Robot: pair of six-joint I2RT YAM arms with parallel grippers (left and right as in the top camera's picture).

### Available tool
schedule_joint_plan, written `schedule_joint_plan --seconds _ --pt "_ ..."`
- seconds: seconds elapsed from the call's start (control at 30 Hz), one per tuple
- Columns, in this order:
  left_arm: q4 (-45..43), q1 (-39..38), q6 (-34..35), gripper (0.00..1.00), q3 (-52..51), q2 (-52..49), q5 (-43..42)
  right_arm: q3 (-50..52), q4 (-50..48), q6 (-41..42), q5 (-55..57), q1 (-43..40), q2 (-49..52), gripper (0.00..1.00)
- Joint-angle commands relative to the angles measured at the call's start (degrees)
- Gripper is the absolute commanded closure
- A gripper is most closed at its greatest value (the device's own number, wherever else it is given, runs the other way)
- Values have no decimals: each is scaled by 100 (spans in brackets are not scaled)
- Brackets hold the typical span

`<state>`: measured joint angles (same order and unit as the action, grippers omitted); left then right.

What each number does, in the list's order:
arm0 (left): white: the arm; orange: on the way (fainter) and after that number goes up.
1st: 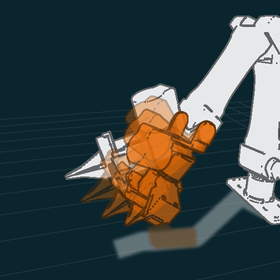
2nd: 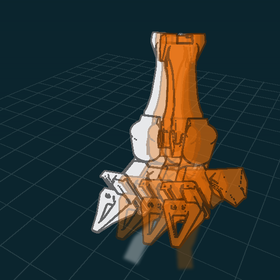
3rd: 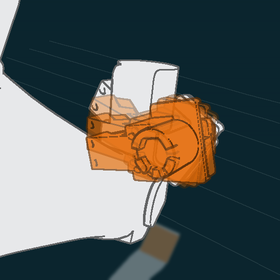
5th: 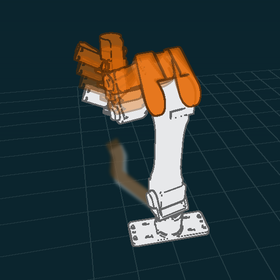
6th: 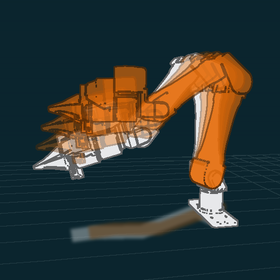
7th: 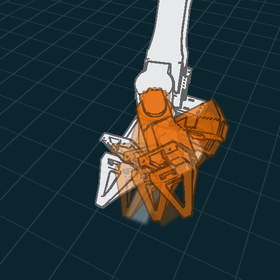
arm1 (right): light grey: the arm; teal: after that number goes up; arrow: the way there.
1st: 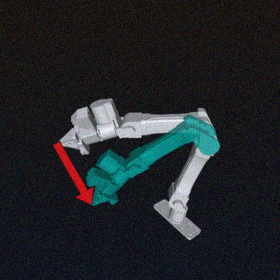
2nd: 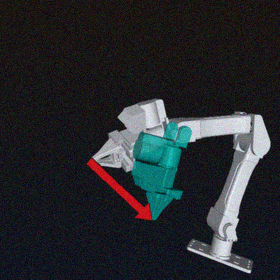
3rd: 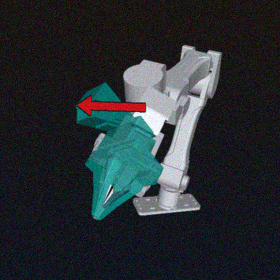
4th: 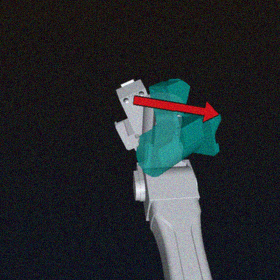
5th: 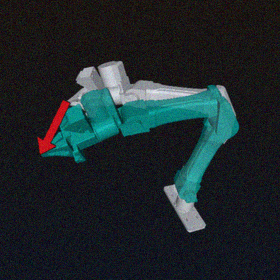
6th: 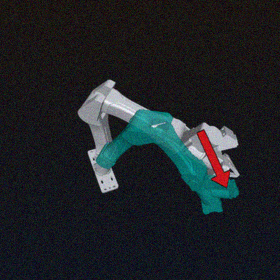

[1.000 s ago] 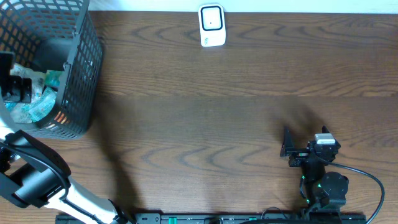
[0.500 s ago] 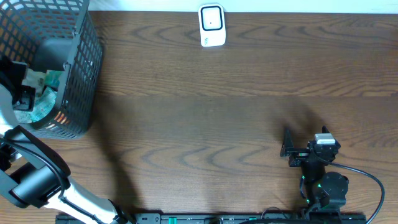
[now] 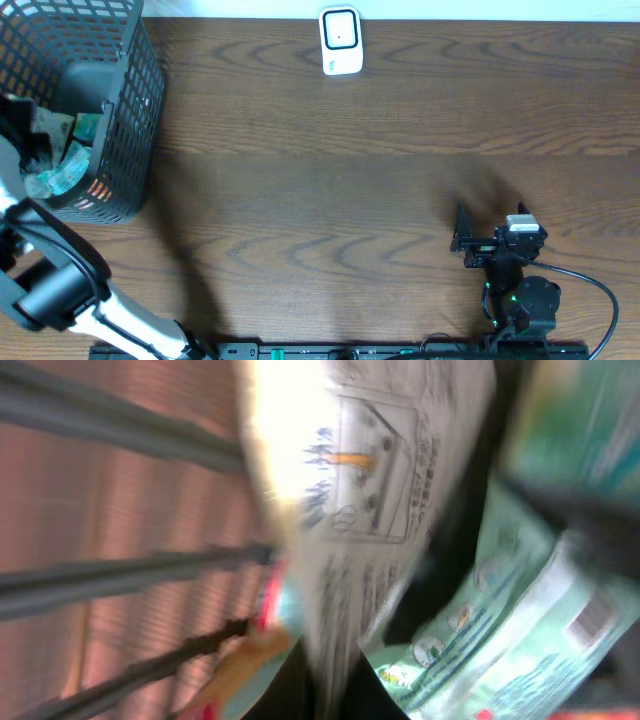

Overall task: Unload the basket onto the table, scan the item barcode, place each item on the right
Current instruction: 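Grasp a white-and-yellow snack packet in the basket with the left gripper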

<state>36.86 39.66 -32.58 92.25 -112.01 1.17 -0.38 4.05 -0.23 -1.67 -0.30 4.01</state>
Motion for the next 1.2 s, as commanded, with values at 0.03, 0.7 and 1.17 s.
schedule_joint_plan --seconds 0.03,0.7,1.17 --pt "-479 24 1486 93 133 1296 -931 7 22 59 4 -26 -24 1" --pt "-643 22 1296 10 -109 2833 -1714 7 22 59 4 -26 -24 1" --pt "-197 17 -870 5 -258 605 -505 7 22 59 4 -26 -24 1"
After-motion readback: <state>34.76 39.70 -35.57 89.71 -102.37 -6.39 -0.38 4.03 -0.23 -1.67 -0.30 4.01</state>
